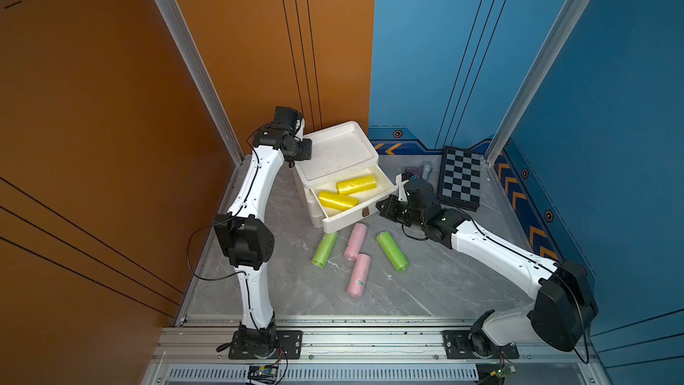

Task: Sort the rolls of trash bags by color and place them into the drawer
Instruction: Close the drawer of the storage box.

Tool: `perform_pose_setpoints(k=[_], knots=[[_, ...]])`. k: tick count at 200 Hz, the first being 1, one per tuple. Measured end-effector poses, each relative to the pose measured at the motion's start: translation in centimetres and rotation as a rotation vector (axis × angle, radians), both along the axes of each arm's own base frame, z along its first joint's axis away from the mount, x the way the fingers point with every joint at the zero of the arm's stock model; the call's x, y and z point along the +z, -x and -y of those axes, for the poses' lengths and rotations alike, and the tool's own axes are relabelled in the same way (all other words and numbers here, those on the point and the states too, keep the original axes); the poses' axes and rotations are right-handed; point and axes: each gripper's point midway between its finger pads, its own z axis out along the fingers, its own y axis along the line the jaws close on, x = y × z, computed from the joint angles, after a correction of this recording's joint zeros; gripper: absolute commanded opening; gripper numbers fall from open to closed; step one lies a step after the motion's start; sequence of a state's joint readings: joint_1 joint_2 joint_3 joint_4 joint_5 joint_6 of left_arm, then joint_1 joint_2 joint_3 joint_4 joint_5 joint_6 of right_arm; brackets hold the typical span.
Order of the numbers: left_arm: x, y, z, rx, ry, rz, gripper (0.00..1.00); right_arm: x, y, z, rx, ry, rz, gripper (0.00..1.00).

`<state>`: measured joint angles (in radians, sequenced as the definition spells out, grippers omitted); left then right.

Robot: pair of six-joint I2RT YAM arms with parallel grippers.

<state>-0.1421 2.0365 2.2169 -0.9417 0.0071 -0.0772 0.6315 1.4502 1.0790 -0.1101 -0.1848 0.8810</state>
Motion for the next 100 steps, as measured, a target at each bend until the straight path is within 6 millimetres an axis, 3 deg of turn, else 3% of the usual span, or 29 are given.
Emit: perform_pose_setpoints(k=[100], knots=[[-0.5,-0.3,-0.3,0.021,-0.176,0.025,0.00,-2.8,-0.8,-1.5,0.002,-0.027,-0.068,0.00]])
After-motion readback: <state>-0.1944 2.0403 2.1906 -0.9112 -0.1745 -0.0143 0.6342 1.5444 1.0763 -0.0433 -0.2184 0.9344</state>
